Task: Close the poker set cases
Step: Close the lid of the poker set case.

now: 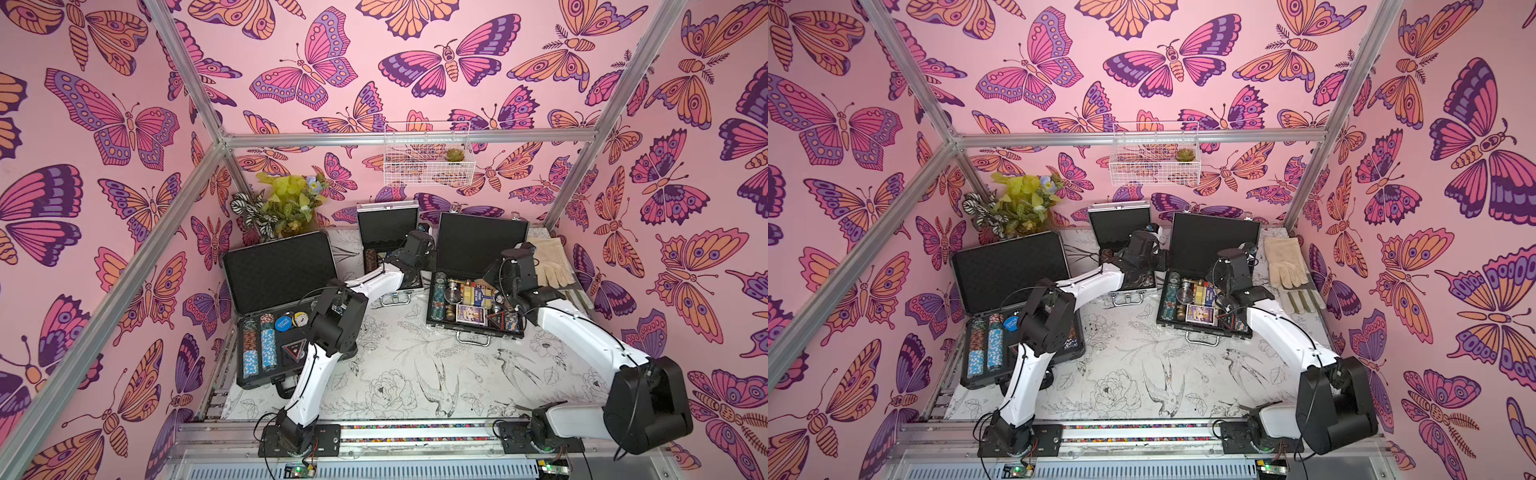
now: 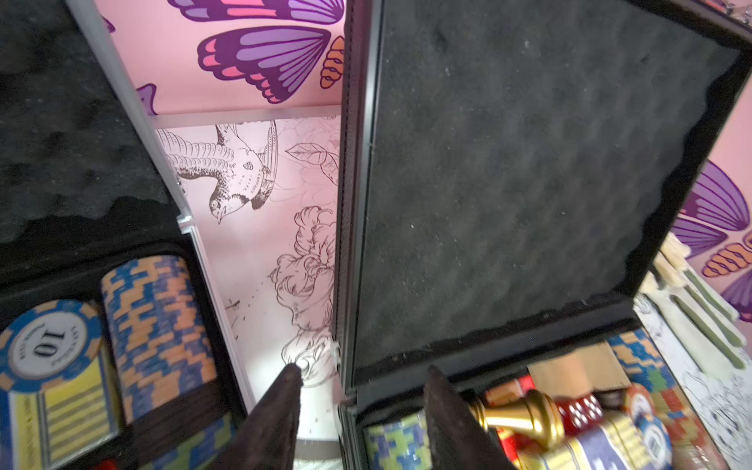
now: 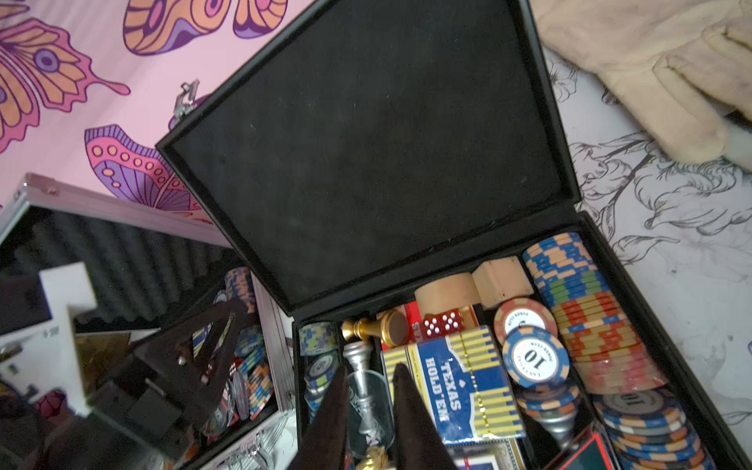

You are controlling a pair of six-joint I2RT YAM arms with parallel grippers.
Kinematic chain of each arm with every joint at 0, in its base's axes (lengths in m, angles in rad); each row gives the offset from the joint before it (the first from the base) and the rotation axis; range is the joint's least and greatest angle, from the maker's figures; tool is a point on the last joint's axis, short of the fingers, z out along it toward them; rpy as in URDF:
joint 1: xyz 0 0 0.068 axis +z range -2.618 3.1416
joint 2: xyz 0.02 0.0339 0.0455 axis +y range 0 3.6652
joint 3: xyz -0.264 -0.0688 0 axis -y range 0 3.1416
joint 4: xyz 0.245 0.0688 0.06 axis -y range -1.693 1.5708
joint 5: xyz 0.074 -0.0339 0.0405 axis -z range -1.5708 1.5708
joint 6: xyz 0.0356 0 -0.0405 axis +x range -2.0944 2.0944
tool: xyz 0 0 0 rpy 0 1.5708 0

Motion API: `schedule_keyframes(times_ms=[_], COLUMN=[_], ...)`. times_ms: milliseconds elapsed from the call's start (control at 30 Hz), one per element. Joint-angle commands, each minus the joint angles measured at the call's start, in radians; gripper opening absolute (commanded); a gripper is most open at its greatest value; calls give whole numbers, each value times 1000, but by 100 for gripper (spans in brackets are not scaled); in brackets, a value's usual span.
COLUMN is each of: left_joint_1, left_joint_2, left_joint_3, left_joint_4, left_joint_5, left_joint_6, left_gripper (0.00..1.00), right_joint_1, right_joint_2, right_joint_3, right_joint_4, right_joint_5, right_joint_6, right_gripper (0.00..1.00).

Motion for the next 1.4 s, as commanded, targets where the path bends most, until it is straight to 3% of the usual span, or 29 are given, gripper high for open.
schedule_keyframes(times_ms=[0, 333, 500, 667, 1033, 1367], left_joint_1=[4, 4, 5, 5, 5, 3], left_joint_2=[39, 163, 196, 180, 71, -27], left_joint_3=[60, 208, 243, 223, -36, -208], left_joint_4=[10, 9, 12, 63, 397, 525], left_joint_5=[-44, -54, -37, 14, 79, 95], left_joint_6=[13, -2, -1, 24, 87, 118], left_gripper=[48, 42, 27, 19, 1, 0], right_joint_1=[6, 37, 39, 38, 37, 23], right_joint_2=[-31, -64, -86, -99, -105, -92], right_joint_3=[-21, -34, -51, -55, -112, -124], right_joint_4=[-43, -62, -64, -79, -93, -92], right_joint_5=[-22, -55, -59, -33, 76, 116], right_joint_6=[-25, -23, -22, -50, -49, -58], right_gripper=[22, 21, 21, 20, 19, 18])
